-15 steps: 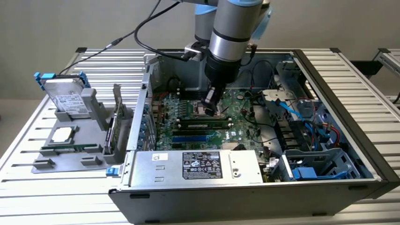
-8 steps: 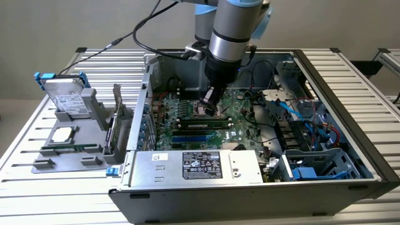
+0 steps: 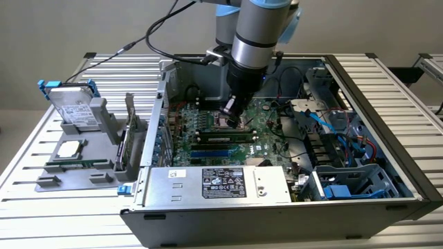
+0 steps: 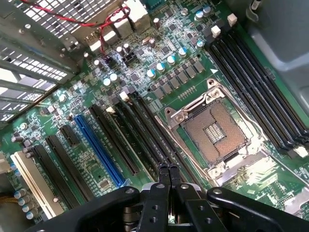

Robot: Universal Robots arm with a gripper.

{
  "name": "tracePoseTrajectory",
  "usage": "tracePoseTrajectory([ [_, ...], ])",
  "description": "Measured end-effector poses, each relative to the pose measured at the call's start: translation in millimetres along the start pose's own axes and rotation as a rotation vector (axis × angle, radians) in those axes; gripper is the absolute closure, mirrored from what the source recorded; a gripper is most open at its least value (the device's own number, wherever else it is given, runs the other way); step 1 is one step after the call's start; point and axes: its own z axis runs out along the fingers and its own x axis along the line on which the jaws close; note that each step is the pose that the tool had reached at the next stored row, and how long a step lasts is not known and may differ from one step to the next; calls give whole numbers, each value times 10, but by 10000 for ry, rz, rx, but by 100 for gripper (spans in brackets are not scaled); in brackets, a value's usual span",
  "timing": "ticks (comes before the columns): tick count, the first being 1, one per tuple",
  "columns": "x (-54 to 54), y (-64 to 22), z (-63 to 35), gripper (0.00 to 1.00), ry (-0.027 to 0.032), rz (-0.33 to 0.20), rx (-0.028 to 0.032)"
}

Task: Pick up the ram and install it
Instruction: 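Press down the ram until it locks into place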

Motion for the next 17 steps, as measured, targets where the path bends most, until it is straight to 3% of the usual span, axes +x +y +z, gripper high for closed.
tracePoseTrajectory([
  [11, 16, 21, 4, 90, -113, 943, -44],
  [15, 20, 30, 5, 90, -177, 1177, -10],
  [17, 18, 33, 5, 90, -240, 1290, 44],
])
